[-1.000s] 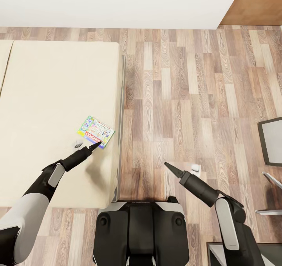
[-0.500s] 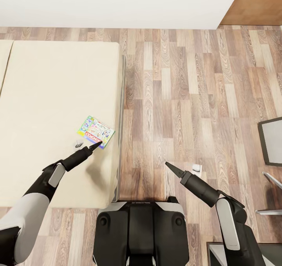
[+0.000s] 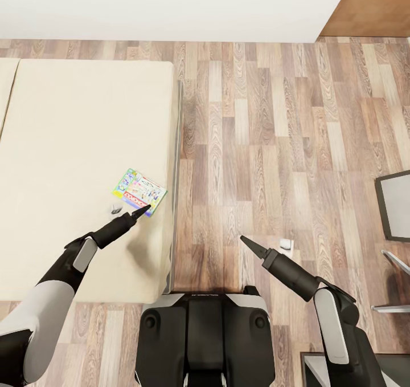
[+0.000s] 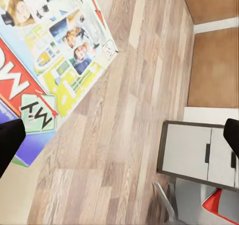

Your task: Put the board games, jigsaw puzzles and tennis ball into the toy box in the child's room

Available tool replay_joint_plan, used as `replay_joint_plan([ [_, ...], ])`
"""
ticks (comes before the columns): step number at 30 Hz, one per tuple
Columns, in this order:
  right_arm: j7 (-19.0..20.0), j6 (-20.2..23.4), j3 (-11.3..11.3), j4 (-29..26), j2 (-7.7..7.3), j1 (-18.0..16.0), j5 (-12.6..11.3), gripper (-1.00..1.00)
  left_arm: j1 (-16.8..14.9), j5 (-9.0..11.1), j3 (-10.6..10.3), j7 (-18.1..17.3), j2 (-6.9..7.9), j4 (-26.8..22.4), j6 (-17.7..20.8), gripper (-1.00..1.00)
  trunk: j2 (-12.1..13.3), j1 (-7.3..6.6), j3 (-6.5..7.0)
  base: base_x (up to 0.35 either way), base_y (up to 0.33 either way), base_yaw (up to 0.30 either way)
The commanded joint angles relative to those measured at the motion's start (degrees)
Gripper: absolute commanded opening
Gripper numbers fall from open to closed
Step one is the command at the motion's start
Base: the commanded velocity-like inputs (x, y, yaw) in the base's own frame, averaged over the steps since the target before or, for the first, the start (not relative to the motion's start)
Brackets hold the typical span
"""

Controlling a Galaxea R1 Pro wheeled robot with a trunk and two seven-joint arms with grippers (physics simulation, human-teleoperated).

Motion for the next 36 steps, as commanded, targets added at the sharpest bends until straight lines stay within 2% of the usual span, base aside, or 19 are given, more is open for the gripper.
replay_joint_plan([
  [1, 0.2, 0.3, -0.1, 0.0, 0.06, 0.0, -0.1, 1.0, 0.0, 0.3, 0.1, -1.0, 0.02, 0.0, 0.5, 1.0, -0.1, 0.03, -0.05, 0.0, 0.0, 0.0],
  [10, 0.2, 0.3, 0.0, 0.0, 0.06, 0.0, 0.2, 1.0, 0.0, 0.4, 0.2, -2.7, 0.34, -0.1, 1.2, 1.0, -0.1, 0.03, -0.05, 0.0, 0.0, 0.0],
  [15, 0.2, 0.3, -0.1, 0.0, 0.06, 0.0, 0.4, 1.0, 0.0, 0.4, 0.3, -2.9, 0.97, -0.3, 5.3, 1.0, -0.1, 0.03, -0.05, 0.0, 0.0, 0.0],
  [22, 0.2, 0.3, 0.0, 0.0, 0.06, 0.0, 0.5, 1.0, 0.1, 0.5, 0.4, -4.9, 4.68, -0.4, 12.5, 1.0, -0.1, 0.03, -0.05, 0.0, 0.0, 0.0],
  [25, 0.2, 0.3, 0.0, 0.0, 0.06, 0.0, 0.6, 1.0, 0.1, 0.4, 0.4, -7.8, 6.62, -0.4, 15.7, 1.0, -0.1, 0.03, -0.05, 0.0, 0.0, 0.0],
  [26, 0.2, 0.3, 0.0, 0.0, 0.07, 0.0, 0.6, 1.0, 0.1, 0.4, 0.4, -9.8, 7.72, -0.4, 17.3, 1.0, -0.1, 0.03, -0.05, 0.0, 0.0, 0.0],
  [28, 0.2, 0.3, 0.0, 0.0, 0.08, 0.0, 0.6, 1.0, 0.1, 0.4, 0.4, -12.1, 8.83, -0.4, 18.6, 1.0, -0.1, 0.03, -0.05, 0.0, 0.0, 0.0],
  [29, 0.2, 0.3, 0.0, 0.0, 0.09, 0.0, 0.6, 1.0, 0.1, 0.4, 0.4, -14.3, 9.76, -0.4, 19.7, 1.0, -0.1, 0.03, -0.05, 0.0, 0.0, 0.0],
  [32, 0.2, 0.3, 0.0, 0.0, 0.12, 0.0, 0.6, 1.0, 0.1, 0.2, 0.5, -17.6, 10.81, -0.5, 21.0, 1.0, -0.1, 0.03, -0.05, 0.0, 0.0, 0.0],
  [36, 0.2, 0.3, 0.0, 0.0, 0.08, 0.0, 0.6, 1.0, 0.2, 0.1, 0.7, -19.1, 11.27, -0.5, 21.5, 1.0, -0.1, 0.03, -0.05, 0.0, 0.0, 0.0],
])
